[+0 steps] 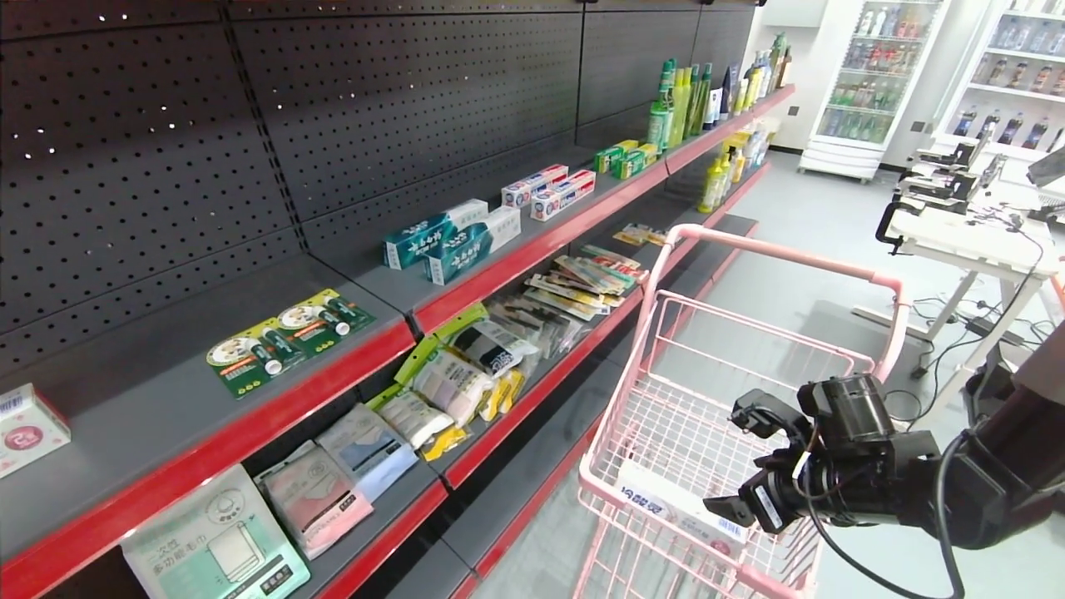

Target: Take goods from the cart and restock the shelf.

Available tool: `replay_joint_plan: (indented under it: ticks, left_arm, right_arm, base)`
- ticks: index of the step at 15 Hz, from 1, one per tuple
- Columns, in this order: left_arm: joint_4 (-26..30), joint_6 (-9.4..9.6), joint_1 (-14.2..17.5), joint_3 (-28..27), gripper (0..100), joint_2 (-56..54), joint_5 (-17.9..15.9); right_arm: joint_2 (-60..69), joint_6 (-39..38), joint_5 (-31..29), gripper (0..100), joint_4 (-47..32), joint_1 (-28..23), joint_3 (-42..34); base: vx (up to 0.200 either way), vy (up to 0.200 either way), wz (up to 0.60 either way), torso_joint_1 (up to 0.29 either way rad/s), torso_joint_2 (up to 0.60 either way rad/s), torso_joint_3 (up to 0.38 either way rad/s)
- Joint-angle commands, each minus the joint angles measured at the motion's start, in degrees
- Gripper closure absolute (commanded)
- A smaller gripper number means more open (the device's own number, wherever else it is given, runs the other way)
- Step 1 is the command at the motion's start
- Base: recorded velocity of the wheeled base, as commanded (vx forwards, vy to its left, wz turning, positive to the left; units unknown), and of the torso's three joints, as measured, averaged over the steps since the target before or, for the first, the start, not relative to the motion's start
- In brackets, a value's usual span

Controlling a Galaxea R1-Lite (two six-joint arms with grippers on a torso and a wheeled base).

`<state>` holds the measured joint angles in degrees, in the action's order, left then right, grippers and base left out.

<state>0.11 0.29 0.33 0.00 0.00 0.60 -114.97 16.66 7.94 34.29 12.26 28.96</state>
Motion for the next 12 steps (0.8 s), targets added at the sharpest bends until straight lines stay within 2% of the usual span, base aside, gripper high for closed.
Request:
replay_joint_plan:
  ticks: [1,7,12]
  left_arm:
    - [0.0,-0.03,0.0,0.0,0,0.0,0.0]
    - [0.0,-0.03,0.0,0.0,0,0.0,0.0]
    - [0.0,-0.03,0.0,0.0,0,0.0,0.0]
  right_arm:
    - [-0.7,0.7,0.1,0,0.0,-0.7,0.7]
    - [-3.1,7.1,1.6,0,0.1,-3.7,1.8]
    - [-4.6,8.2,2.4,0,0.1,-5.8,5.8]
  base:
    - [0.000,0.000,0.00,-0.154,0.36,0.203]
    - [0.000,0.000,0.00,-0.176,0.40,0.221]
    - [0.000,0.000,0.00,-0.237,0.54,0.303]
